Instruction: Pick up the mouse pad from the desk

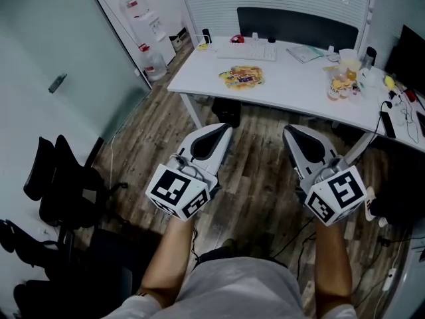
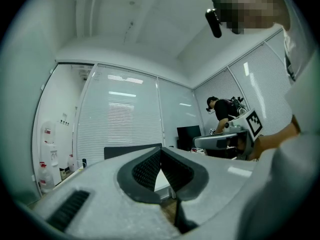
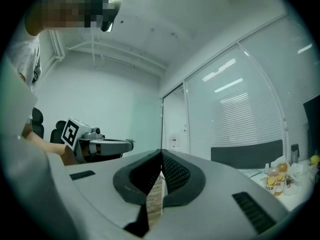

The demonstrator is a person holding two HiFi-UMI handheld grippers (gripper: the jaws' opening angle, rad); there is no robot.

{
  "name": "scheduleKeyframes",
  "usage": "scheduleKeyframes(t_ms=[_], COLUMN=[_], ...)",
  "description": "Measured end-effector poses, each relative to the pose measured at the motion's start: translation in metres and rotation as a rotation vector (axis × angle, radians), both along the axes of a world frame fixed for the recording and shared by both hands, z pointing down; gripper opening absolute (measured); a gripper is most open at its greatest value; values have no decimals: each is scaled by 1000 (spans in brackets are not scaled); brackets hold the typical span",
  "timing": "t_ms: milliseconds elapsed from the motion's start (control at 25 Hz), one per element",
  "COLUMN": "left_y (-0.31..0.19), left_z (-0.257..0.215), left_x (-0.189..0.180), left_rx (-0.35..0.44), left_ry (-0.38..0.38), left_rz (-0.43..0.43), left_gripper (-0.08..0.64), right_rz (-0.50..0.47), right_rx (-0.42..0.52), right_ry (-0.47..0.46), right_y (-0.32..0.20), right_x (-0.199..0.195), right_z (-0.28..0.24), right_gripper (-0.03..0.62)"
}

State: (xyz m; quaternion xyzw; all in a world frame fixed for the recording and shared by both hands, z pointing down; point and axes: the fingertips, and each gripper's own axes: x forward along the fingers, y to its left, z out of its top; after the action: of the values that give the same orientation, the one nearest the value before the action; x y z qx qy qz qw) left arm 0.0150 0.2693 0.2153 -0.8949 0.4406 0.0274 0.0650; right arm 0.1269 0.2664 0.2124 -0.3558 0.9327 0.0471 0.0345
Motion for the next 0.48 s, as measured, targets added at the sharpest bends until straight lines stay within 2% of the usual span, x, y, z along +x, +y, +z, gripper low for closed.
scheduleKeyframes(t_ms=[240,480], left_y=[1,-6], left_z=[5,9], left_x=[10,8], left_rx=[0,-9], left_ry=[-13,-13], left_rz=[-30,-55], left_gripper=[15,15], right_rz=[-10,-27], right_rx=[5,-11], right_ry=[3,7], right_y=[-5,-9], right_x=[19,21], right_z=[5,14], right_gripper=[12,12])
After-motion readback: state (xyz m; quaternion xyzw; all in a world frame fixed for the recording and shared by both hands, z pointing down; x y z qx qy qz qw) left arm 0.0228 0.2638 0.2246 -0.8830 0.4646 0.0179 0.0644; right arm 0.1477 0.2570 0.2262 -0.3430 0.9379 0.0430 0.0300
